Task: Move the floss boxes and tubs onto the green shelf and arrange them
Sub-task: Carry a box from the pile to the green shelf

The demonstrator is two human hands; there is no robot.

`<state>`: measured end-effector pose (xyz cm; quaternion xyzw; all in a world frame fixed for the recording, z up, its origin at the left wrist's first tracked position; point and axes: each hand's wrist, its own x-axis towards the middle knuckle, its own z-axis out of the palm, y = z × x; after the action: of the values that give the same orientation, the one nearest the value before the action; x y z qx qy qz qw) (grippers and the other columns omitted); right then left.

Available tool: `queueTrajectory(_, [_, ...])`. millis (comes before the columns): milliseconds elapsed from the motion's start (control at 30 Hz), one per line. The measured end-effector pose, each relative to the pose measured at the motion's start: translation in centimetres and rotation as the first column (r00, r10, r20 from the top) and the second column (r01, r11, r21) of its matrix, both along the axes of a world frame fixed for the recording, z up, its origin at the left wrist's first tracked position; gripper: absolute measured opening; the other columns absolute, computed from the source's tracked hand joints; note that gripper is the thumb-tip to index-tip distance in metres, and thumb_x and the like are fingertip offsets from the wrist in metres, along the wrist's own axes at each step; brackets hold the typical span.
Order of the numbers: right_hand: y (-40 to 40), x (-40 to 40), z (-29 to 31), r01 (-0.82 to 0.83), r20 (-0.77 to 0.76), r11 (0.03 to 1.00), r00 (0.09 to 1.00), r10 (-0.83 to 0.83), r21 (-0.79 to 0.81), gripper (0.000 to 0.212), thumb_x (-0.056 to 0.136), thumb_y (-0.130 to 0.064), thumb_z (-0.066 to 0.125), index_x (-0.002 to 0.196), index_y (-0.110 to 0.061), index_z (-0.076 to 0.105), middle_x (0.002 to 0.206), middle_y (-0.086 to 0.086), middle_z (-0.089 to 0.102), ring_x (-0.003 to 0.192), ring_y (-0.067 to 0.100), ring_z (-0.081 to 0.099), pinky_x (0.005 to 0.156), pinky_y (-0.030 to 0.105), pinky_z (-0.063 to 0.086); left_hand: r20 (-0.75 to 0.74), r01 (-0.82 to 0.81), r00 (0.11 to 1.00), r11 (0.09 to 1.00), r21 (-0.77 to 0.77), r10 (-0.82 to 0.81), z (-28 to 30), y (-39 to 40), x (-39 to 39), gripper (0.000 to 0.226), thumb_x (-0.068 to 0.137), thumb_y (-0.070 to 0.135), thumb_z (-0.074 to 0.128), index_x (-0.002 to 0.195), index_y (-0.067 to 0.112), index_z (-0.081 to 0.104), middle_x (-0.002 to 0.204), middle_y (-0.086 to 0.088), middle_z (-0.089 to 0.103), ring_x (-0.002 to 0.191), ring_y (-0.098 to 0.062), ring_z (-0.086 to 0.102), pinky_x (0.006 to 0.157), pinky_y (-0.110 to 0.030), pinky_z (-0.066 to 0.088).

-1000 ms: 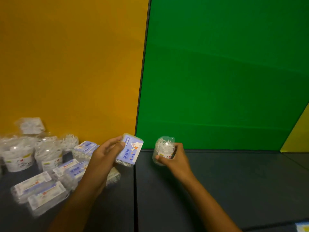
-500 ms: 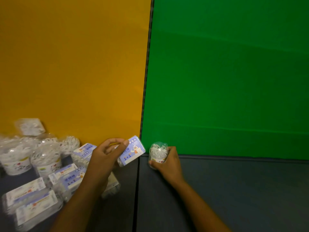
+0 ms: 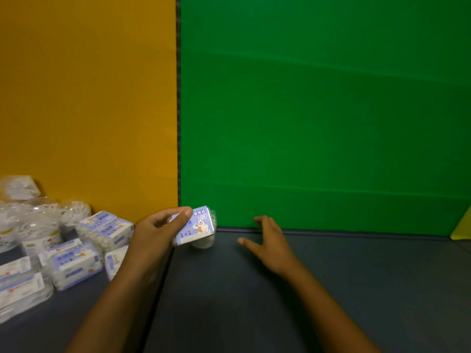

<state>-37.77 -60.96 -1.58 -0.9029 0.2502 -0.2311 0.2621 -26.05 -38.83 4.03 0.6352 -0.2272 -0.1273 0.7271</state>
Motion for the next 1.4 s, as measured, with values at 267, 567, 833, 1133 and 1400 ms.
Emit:
queueTrajectory(267, [-5.2, -12.1, 3.2, 0.022, -0.198, 0.95, 0.976, -0.088, -0.311, 0.074, 0.091, -0.056, 0.056, 0.147, -0.016, 0.031, 0.144, 0.002, 0.041, 0.133, 0.021, 0.039, 0.108, 0.037, 0.039, -0.028, 0.097, 0.995, 0.992, 0.075, -0.095, -0.5, -6.8, -8.7, 0.011, 0.085, 0.022, 0.069, 0.095, 0.02, 0.074, 0.079, 0.0, 0.076, 0.067, -0.008, 0.069, 0.063, -0.022, 0.052])
queueTrajectory(567, [-9.2, -16.1, 3.5, 0.042, -0.274, 0.876, 0.941, -0.196, -0.481, 0.073, 0.093, -0.063, 0.043, 0.146, -0.014, 0.032, 0.139, 0.004, 0.045, 0.128, 0.023, 0.042, 0.105, 0.036, 0.038, -0.007, 0.185, 0.983, 0.972, 0.142, -0.186, -2.1, -12.4, -11.4, 0.017, 0.089, 0.013, 0.065, 0.104, 0.017, 0.071, 0.091, -0.002, 0.074, 0.067, -0.002, 0.068, 0.059, -0.012, 0.051])
queueTrajectory(833, [-12.2, -14.4, 2.8, 0.017, -0.339, 0.879, 0.919, -0.202, -0.477, 0.077, 0.092, -0.07, 0.034, 0.147, -0.015, 0.032, 0.14, 0.003, 0.045, 0.128, 0.022, 0.043, 0.106, 0.036, 0.036, 0.005, 0.194, 0.979, 0.944, 0.268, -0.203, -4.5, -19.1, -7.4, 0.023, 0.083, 0.022, 0.073, 0.101, 0.008, 0.072, 0.093, -0.007, 0.074, 0.077, -0.014, 0.069, 0.061, -0.013, 0.05])
queueTrajectory(1133, [-14.8, -12.0, 2.6, 0.017, -0.341, 0.875, 0.917, -0.206, -0.483, 0.071, 0.092, -0.07, 0.035, 0.139, -0.016, 0.039, 0.131, 0.003, 0.048, 0.121, 0.024, 0.046, 0.101, 0.037, 0.041, 0.141, 0.07, 0.977, 0.872, 0.485, -0.157, -7.4, -23.3, -4.1, 0.033, 0.08, 0.044, 0.072, 0.082, 0.011, 0.072, 0.085, -0.003, 0.073, 0.083, -0.017, 0.067, 0.078, -0.031, 0.051])
queueTrajectory(1400, [-14.8, -10.9, 2.8, 0.011, -0.332, 0.889, 0.926, -0.182, -0.457, 0.068, 0.092, -0.068, 0.038, 0.137, -0.018, 0.04, 0.129, 0.003, 0.049, 0.119, 0.023, 0.048, 0.098, 0.038, 0.044, 0.271, -0.042, 0.954, 0.843, 0.536, -0.125, -6.8, -24.0, -4.2, 0.026, 0.077, 0.049, 0.073, 0.077, 0.024, 0.067, 0.084, 0.003, 0.072, 0.081, -0.015, 0.066, 0.076, -0.03, 0.054])
